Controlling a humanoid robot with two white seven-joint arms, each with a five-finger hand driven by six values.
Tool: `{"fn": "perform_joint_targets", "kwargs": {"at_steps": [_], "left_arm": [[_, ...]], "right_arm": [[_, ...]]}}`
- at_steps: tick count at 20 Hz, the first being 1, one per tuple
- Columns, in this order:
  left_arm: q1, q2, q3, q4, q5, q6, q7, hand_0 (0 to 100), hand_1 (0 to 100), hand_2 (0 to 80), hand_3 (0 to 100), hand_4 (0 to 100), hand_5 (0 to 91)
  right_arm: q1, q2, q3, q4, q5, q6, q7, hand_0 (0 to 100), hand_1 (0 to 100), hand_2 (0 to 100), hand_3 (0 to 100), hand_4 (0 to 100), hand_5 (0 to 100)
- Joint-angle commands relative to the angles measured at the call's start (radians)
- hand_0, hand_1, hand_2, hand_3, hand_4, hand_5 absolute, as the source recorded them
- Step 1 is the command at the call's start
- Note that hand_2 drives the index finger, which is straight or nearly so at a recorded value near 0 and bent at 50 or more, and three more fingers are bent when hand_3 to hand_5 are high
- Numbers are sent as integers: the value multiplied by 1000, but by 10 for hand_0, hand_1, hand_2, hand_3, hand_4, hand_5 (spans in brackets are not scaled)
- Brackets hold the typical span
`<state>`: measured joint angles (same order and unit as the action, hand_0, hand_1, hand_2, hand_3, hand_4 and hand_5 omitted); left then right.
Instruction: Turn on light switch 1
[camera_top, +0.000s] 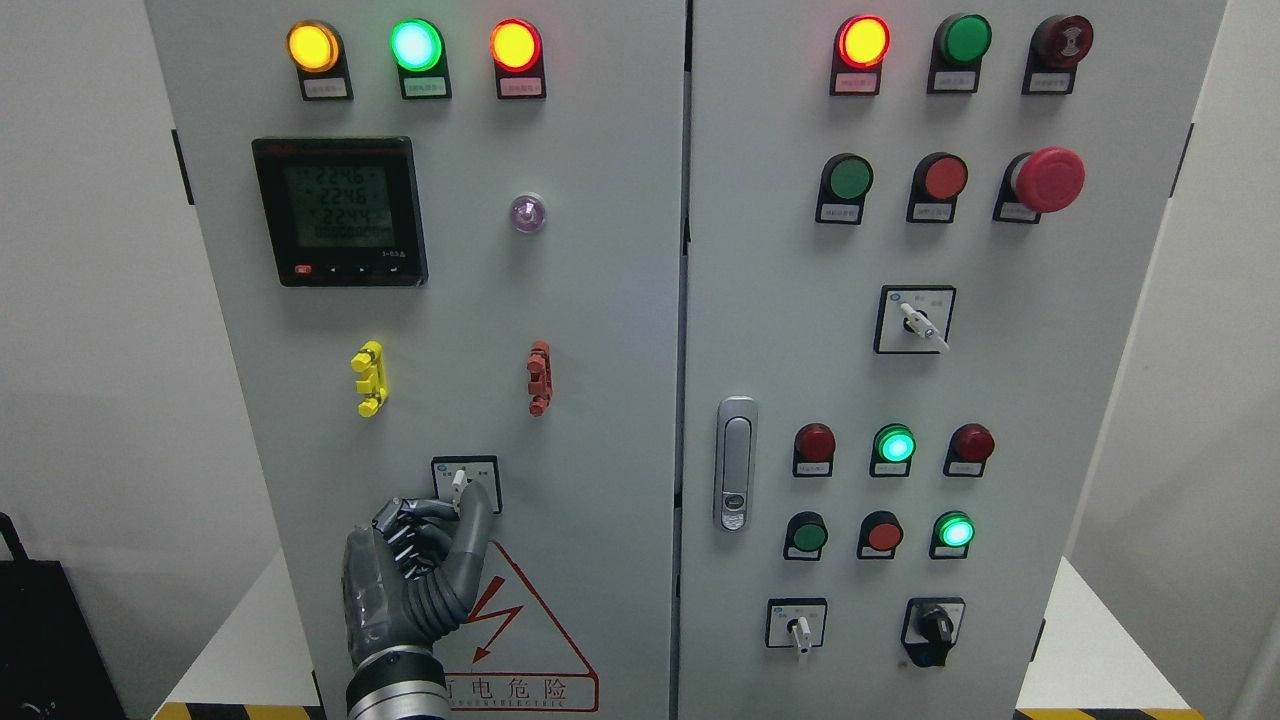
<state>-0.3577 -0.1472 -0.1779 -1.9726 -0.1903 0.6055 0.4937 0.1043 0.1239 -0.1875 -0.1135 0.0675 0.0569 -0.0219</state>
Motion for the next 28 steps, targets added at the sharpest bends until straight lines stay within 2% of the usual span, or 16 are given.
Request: {"fn": "perform_joint_targets", "kwargs": {"at_steps": [1, 14, 20, 23, 26, 28], "left_arm": [[-1, 0, -6, 1, 0, 0, 2, 422, 538, 596, 900, 905, 798], [0, 0, -6, 1, 2, -1, 0, 519, 466, 603, 906, 908, 801], [0, 0, -6, 1, 2, -1, 0, 533, 451, 605, 908, 909, 803], [2, 0, -6, 1, 2, -1, 0, 567, 394, 607, 905, 909, 804], [2, 0, -6, 1, 2, -1, 0, 535, 378, 609, 901, 908, 804], [2, 0, -6, 1, 2, -1, 0, 454, 398, 613, 904, 910, 804]], "right_arm": [[0, 0, -1, 0, 0, 0, 0, 0, 0, 0, 0, 0, 0], [0, 0, 0, 0, 0, 0, 0, 0, 0, 0, 0, 0, 0], [0, 0, 0, 0, 0, 0, 0, 0, 0, 0, 0, 0, 0], [0, 0, 0, 0, 0, 0, 0, 0, 0, 0, 0, 0, 0], [0, 0, 0, 0, 0, 0, 0, 0, 0, 0, 0, 0, 0], [0, 0, 0, 0, 0, 0, 0, 0, 0, 0, 0, 0, 0]]}}
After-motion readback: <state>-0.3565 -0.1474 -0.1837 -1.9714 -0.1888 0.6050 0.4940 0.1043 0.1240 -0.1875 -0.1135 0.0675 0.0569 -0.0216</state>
